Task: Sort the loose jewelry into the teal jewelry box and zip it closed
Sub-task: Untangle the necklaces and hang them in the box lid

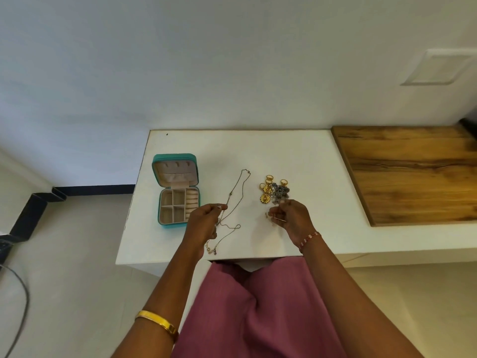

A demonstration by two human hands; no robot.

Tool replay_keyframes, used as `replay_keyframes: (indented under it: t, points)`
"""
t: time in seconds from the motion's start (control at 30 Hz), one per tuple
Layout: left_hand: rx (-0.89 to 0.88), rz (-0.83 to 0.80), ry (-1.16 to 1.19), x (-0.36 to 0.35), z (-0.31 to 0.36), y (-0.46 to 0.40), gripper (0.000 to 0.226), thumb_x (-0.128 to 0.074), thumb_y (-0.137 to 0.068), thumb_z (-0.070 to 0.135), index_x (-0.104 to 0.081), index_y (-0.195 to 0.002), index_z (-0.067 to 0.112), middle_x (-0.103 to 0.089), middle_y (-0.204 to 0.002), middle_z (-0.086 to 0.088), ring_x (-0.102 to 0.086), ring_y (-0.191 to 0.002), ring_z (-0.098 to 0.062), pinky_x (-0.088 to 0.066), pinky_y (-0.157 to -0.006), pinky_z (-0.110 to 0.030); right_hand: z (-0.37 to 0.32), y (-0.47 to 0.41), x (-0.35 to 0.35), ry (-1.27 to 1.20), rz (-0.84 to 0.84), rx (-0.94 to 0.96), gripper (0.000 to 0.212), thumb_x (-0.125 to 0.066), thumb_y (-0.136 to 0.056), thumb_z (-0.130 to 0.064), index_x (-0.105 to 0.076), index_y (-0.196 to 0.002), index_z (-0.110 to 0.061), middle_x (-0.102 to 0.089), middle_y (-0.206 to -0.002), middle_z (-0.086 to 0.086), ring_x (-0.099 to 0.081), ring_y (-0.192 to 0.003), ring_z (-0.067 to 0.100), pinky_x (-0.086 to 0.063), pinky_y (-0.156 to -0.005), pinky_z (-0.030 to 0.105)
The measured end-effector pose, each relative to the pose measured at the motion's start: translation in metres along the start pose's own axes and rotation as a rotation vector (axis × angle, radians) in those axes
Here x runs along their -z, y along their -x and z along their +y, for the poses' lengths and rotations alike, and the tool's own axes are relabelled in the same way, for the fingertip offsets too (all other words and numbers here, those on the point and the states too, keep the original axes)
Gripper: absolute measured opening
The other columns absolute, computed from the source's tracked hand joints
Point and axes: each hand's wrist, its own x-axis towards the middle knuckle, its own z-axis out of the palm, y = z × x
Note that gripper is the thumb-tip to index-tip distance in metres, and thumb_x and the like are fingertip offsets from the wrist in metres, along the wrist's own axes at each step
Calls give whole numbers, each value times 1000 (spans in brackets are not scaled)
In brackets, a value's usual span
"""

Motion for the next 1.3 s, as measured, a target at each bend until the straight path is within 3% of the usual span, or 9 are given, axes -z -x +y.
replay_keyframes:
  t: [0.2,0.3,0.37,0.5,0.6,0.77,0.93,1.1,1.3]
  points:
    - [-16,-109,-30,2,8,8,29,-40,-95,7,-65,-95,23,-35,-58,-2,-28,-51,-13,-27,-50,-24,3,0,2,527,93,117,12,-53,-84,4,-64,-78,6,-62,-81,13,-54,-63,17,-42,-48,15]
    - [-44,-166,-54,2,15,16,30,-39,-95,8,-66,-97,22,-40,-58,-3,-34,-51,-13,-32,-50,-24,-4,7,-1,874,140,271,10,-57,-80,0,-65,-85,2,-63,-88,12,-57,-83,24,-37,-65,20]
    - [-65,-194,-65,2,20,22,29,-39,-96,9,-67,-98,19,-44,-59,-3,-38,-52,-13,-36,-50,-23,-12,16,-5,916,164,370,10,-62,-76,0,-65,-86,0,-63,-91,13,-57,-87,26,-34,-67,21]
    - [-116,-231,-93,2,33,38,26,-41,-96,13,-67,-96,15,-51,-64,-4,-45,-55,-13,-42,-52,-21,-33,43,-20,843,17,485,16,-70,-74,-3,-66,-90,0,-64,-91,14,-52,-78,18,-34,-56,8]
    - [-154,-253,-107,1,42,51,25,-42,-96,14,-66,-98,14,-53,-66,-3,-48,-55,-13,-45,-54,-22,-47,66,-33,757,-117,489,24,-70,-76,-7,-65,-99,-5,-60,-89,7,-53,-80,16,-39,-62,14]
    - [-214,-246,-85,4,58,68,25,-42,-96,15,-67,-95,16,-55,-67,-3,-51,-55,-13,-48,-57,-23,-62,93,-45,679,-121,580,19,-65,-80,-5,-66,-100,-5,-63,-85,9,-56,-79,18,-45,-70,23]
    - [-255,-238,-27,8,71,85,20,-45,-95,17,-64,-87,18,-54,-66,-4,-50,-52,-12,-48,-56,-23,-74,122,-43,645,-384,490,27,-53,-83,6,-64,-106,0,-63,-85,4,-55,-73,5,-41,-58,4]
    - [-307,-229,2,14,81,99,26,-44,-96,18,-66,-83,23,-55,-67,-3,-51,-52,-10,-49,-56,-21,-79,141,-43,581,-458,430,12,-56,-87,-7,-67,-85,-5,-65,-78,8,-59,-67,11,-48,-72,20]
    - [-289,-168,-9,34,78,106,20,-49,-93,18,-66,-82,18,-54,-69,-5,-49,-54,-12,-48,-58,-21,-96,153,-28,268,-490,396,28,-53,-92,-17,-59,-65,-8,-49,-59,5,-50,-55,15,-53,-76,37]
